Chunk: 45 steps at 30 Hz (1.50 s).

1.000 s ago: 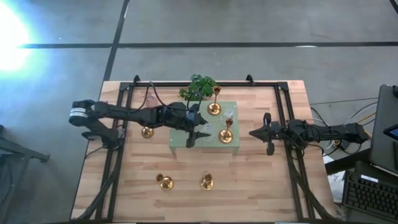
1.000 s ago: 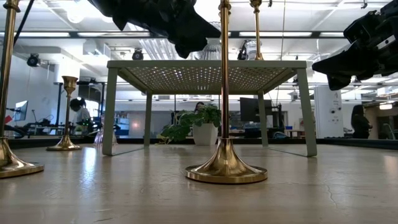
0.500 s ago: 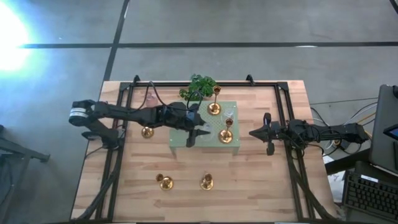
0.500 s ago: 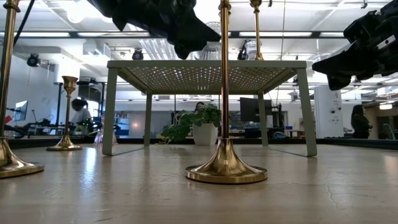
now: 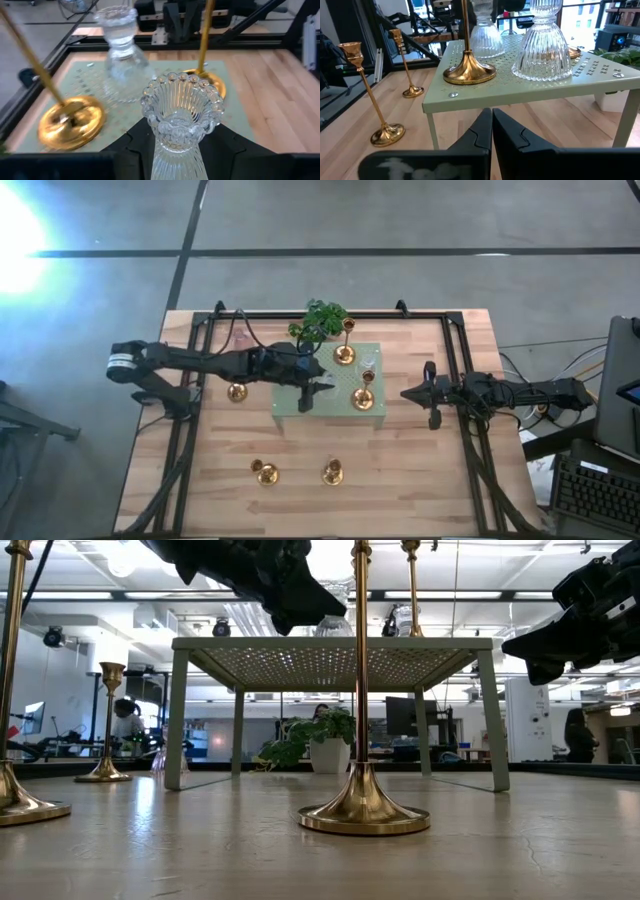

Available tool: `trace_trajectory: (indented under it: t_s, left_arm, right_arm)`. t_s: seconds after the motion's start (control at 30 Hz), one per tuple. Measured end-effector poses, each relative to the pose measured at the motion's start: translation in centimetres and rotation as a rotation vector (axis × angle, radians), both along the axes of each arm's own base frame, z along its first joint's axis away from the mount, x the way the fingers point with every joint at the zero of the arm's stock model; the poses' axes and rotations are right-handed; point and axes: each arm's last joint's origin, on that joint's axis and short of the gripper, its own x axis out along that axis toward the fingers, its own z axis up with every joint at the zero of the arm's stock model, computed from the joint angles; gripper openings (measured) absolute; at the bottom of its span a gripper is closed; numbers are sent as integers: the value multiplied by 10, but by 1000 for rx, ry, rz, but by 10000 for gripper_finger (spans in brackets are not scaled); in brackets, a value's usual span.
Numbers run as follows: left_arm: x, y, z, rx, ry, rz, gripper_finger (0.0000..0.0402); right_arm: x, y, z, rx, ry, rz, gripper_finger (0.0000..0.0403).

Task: Pick & Place candle stick holders
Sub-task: Move the transparent candle holder to the middle left on the shelf

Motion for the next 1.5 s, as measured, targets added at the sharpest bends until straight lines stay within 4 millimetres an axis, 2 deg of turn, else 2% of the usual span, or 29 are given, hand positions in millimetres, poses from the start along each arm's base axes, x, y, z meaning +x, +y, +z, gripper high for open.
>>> trace_trajectory:
  t_s: [0.27,0.53,0.83,1.03,1.2,1.5]
  left_arm:
    - [-22,3,9,51,26,39,128]
    - [-63,4,3,82,-21,172,128]
    - [-101,7,3,3,-121,243,128]
    - [-108,7,-5,-29,-112,251,128]
    - [-109,7,-12,-50,-88,244,128]
    - [-108,10,-13,-48,-82,250,134]
  right_arm:
    - [0,0,0,0,0,0,8]
    - [0,0,0,0,0,0,8]
    - [0,0,0,0,0,0,8]
    - [0,0,0,0,0,0,8]
    - [0,0,0,0,0,0,8]
    - [0,0,0,0,0,0,8]
